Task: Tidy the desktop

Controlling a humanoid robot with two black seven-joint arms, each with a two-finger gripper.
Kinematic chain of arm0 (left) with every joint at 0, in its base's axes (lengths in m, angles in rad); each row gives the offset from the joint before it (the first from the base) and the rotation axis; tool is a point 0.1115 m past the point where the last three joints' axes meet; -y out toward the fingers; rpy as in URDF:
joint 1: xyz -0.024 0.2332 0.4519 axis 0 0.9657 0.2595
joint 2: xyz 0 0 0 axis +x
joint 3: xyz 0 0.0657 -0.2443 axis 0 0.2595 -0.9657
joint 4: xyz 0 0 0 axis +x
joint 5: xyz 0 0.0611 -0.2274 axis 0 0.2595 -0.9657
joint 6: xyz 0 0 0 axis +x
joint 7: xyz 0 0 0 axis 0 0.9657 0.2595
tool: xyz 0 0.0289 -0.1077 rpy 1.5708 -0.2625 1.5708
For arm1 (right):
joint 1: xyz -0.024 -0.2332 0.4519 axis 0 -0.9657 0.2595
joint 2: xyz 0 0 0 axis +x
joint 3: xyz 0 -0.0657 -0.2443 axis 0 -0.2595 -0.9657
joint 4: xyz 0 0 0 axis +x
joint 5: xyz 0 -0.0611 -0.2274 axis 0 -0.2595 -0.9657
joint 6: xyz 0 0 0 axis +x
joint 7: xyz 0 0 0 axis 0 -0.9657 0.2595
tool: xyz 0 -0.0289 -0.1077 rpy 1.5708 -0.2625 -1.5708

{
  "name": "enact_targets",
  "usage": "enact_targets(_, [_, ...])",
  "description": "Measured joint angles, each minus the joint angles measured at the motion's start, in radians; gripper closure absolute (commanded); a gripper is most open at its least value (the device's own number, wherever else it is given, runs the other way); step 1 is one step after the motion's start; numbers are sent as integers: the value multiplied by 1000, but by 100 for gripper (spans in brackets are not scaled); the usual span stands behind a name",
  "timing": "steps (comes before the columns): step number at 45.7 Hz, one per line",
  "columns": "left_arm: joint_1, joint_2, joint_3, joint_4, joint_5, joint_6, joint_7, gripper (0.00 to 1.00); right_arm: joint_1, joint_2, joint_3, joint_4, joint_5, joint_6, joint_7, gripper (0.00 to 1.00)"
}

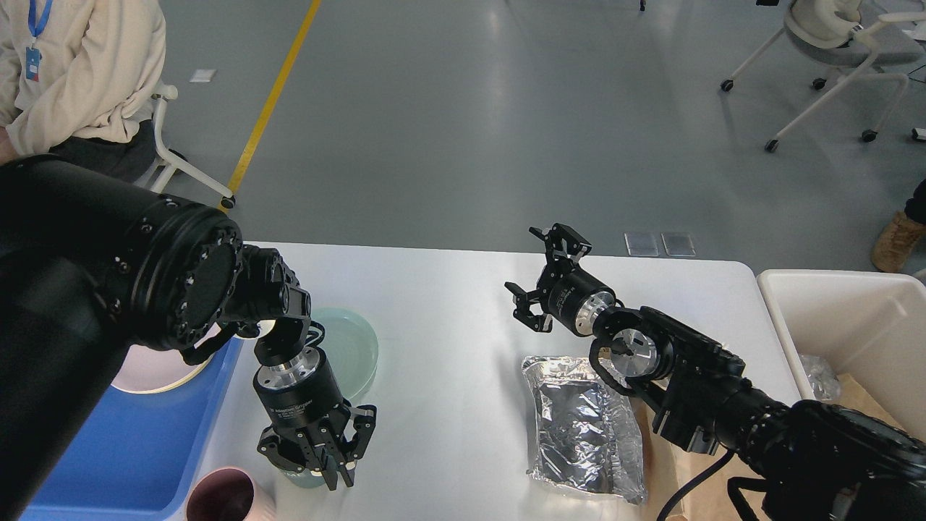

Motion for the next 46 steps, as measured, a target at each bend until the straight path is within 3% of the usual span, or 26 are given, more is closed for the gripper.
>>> enact_targets(11, [-130,31,-2,-13,130,-2,1,4,0,0,0,0,0,0,0,0])
enact_targets(34, [-717,287,0,-14,355,-3,1,4,0,0,0,0,0,0,0,0])
enact_targets(46, [-771,303,5,1,475,-3,3,4,0,0,0,0,0,0,0,0])
